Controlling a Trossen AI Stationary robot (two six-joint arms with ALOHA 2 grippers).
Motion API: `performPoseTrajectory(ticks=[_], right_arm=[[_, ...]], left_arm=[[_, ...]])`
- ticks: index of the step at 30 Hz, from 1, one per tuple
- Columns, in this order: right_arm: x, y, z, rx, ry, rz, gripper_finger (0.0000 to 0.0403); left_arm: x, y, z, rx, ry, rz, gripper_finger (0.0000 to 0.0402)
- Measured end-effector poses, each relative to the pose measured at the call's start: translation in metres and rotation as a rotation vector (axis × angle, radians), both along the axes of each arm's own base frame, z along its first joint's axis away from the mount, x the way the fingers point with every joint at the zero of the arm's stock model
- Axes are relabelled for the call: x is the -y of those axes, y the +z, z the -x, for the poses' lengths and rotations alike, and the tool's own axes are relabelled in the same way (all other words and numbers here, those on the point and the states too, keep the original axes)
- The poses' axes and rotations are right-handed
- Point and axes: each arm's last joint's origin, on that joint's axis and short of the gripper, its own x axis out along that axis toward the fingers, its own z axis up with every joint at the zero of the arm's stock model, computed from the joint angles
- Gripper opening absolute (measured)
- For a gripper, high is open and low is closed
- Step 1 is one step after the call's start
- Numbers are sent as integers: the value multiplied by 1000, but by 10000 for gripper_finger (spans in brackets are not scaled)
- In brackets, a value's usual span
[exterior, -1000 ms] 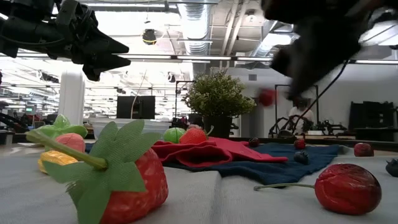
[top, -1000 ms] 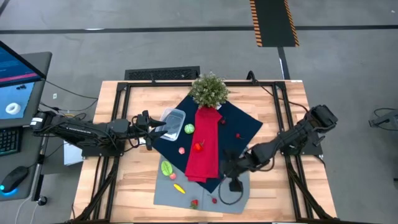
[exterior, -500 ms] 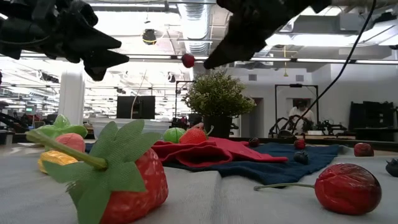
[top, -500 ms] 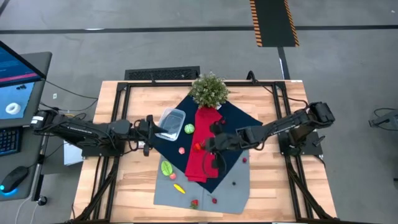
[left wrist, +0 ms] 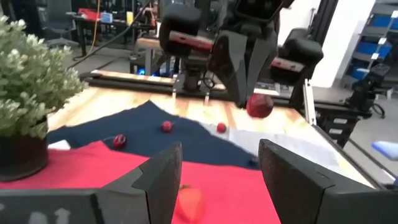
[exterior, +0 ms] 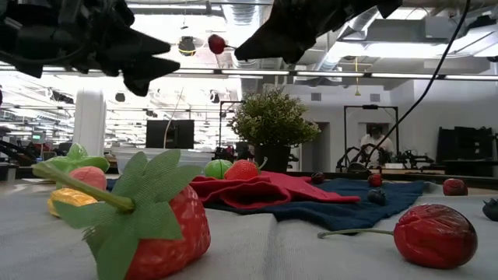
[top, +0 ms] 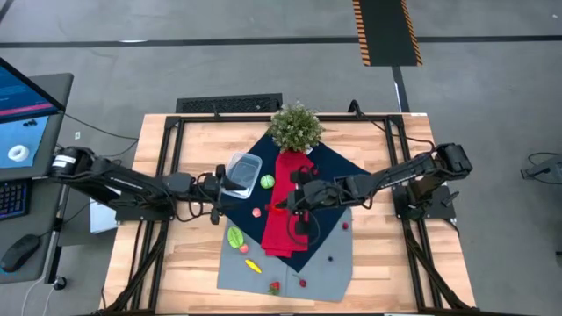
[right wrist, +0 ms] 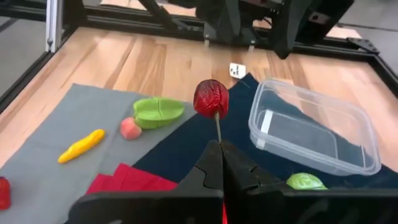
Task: Pick and placing Produce into tupperware
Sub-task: Put the red cherry into the transparent bin
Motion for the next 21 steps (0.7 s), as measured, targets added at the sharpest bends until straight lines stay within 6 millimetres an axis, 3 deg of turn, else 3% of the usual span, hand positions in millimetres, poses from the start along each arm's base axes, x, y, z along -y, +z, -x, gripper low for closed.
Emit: performPoseTrajectory(ticks=[12,21], right_arm=[[8,1,-2,6,-16,4,10],[8,0,-1,-1,-20,-1,10]], left_arm=[[8,5,-51,-54,-25,-47,204],[10,13,-60,-30,-78,-53,204]])
